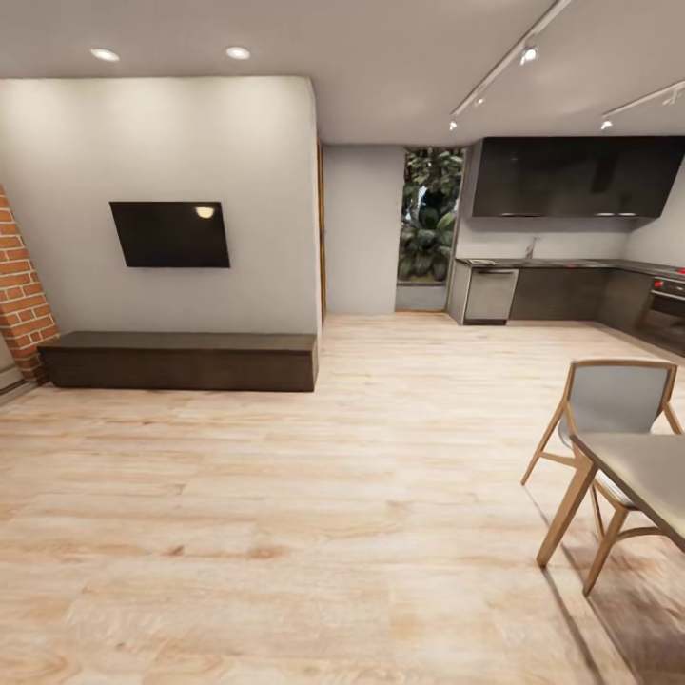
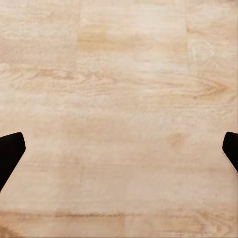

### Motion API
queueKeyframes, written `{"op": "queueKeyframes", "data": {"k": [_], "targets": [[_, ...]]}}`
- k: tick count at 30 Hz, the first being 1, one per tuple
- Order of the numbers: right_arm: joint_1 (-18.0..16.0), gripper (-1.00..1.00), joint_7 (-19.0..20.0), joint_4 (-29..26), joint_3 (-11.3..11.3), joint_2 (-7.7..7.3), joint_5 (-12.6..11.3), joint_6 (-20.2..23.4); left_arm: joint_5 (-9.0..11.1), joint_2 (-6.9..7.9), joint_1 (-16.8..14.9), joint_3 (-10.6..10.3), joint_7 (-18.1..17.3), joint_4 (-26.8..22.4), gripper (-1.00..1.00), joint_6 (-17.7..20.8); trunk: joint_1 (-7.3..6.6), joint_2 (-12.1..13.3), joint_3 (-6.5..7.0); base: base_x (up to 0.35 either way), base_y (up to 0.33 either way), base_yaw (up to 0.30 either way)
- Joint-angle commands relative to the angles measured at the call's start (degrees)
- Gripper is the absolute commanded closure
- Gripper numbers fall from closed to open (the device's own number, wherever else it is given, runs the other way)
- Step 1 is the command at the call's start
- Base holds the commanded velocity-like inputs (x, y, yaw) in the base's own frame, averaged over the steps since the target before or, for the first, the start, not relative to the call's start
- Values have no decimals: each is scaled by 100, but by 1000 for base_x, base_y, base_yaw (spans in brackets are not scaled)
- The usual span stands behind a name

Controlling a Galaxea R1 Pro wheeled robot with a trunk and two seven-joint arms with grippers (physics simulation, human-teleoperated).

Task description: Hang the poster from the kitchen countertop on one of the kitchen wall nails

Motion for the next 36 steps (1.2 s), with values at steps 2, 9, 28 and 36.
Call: {"op": "queueKeyframes", "data": {"k": [2,9,28,36], "targets": [[-3,-100,-1,5,2,-1,5,-18,-2,-1,2,6,-1,-7,-100,-8,4,-2,-5,333,-91,0],[-3,-100,-1,5,2,-1,9,-18,-2,-1,2,6,-1,-10,-100,-8,4,-2,-5,333,-91,0],[-3,-100,-1,5,2,7,5,-18,-2,-1,2,6,-1,-7,-100,-8,4,-2,-5,333,-91,0],[-3,-100,-1,5,2,6,5,-18,-2,-1,2,6,-1,-7,-100,-8,4,-2,-5,333,-94,0]]}}
